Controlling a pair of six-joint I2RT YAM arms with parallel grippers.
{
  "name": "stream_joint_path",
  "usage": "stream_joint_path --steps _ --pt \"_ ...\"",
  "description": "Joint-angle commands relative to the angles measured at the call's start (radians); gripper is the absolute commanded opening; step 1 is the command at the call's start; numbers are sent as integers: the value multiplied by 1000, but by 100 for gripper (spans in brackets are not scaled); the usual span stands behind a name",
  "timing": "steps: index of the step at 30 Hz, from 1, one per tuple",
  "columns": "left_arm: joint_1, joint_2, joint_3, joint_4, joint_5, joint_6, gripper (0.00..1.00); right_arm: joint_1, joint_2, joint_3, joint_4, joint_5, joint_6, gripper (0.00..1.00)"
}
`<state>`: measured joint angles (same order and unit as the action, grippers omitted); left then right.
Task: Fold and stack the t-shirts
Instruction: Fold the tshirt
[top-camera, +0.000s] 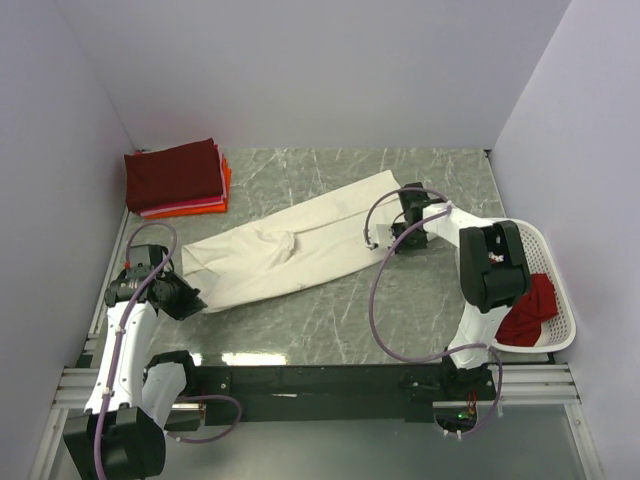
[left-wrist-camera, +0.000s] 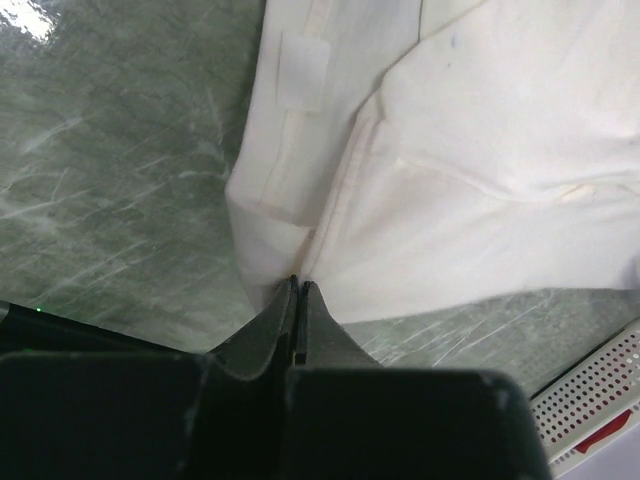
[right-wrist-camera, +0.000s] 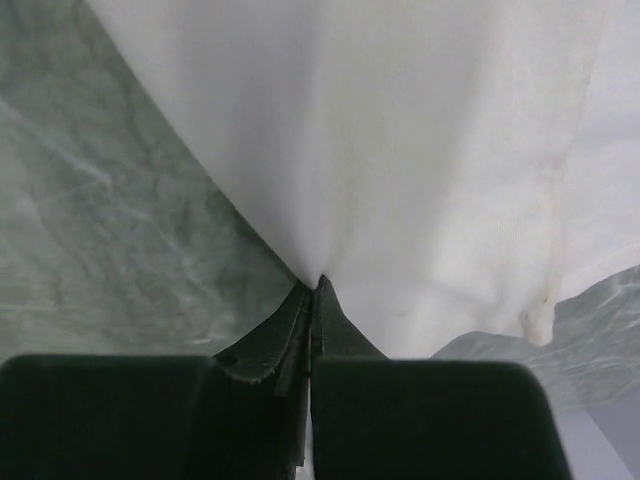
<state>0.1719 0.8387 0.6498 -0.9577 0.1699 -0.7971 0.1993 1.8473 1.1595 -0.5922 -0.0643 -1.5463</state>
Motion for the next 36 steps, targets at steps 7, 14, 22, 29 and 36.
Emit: stream_joint_path --steps 7,14,22,29,36 --pt "2 -21 25 -38 49 84 0 -75 -138 -139 -43 31 -32 0" --pt "-14 -49 -33 -7 238 151 1 -84 -203 -182 -49 17 -6 11" --pt "-15 -78 83 16 258 243 58 -29 -243 38 -191 -193 213 53" --pt "-12 -71 111 441 371 256 74 162 -2 408 -372 -535 683 54" --pt "-29 406 261 582 399 364 68 215 329 790 -230 -807 1375 50"
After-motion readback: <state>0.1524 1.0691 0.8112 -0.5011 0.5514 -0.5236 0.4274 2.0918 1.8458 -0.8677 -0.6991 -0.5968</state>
